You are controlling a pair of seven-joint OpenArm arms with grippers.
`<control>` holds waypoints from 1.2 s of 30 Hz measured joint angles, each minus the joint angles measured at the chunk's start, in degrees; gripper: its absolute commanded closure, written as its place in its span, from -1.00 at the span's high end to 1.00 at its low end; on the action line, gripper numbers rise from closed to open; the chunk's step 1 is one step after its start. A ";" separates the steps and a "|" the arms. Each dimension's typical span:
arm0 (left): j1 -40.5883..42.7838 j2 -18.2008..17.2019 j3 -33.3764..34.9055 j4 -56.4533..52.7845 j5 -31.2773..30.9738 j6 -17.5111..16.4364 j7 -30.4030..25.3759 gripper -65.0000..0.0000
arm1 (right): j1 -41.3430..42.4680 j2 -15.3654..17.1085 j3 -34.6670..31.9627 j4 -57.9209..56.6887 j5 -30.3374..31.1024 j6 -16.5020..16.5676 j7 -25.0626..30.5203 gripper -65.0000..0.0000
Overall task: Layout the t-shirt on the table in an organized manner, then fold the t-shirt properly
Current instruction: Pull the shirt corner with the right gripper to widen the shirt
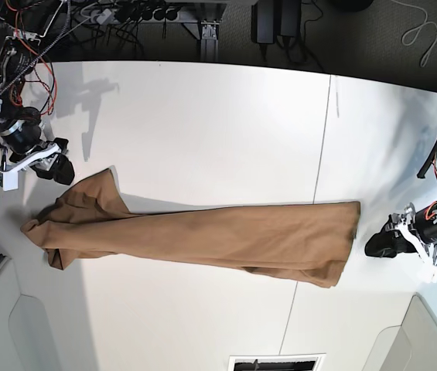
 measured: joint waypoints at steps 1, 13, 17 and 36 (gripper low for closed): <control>0.39 -0.02 0.00 0.00 -0.83 0.00 0.22 -0.07 | 0.48 -0.50 0.00 -0.48 -1.29 -0.83 0.35 -0.04; 5.95 -0.17 -0.02 0.00 -1.03 -0.02 0.72 -0.07 | 8.13 -5.14 -8.66 -7.67 -10.32 -7.93 4.44 -0.04; 7.58 -0.13 -0.42 0.00 -0.96 0.00 0.70 -0.07 | 8.41 -5.01 -12.94 -8.09 -15.56 -11.32 5.79 -0.66; 10.49 0.02 -13.25 0.02 -8.24 -0.02 9.77 -0.07 | -15.54 -3.08 -14.01 19.26 -14.23 -4.46 -5.33 -1.00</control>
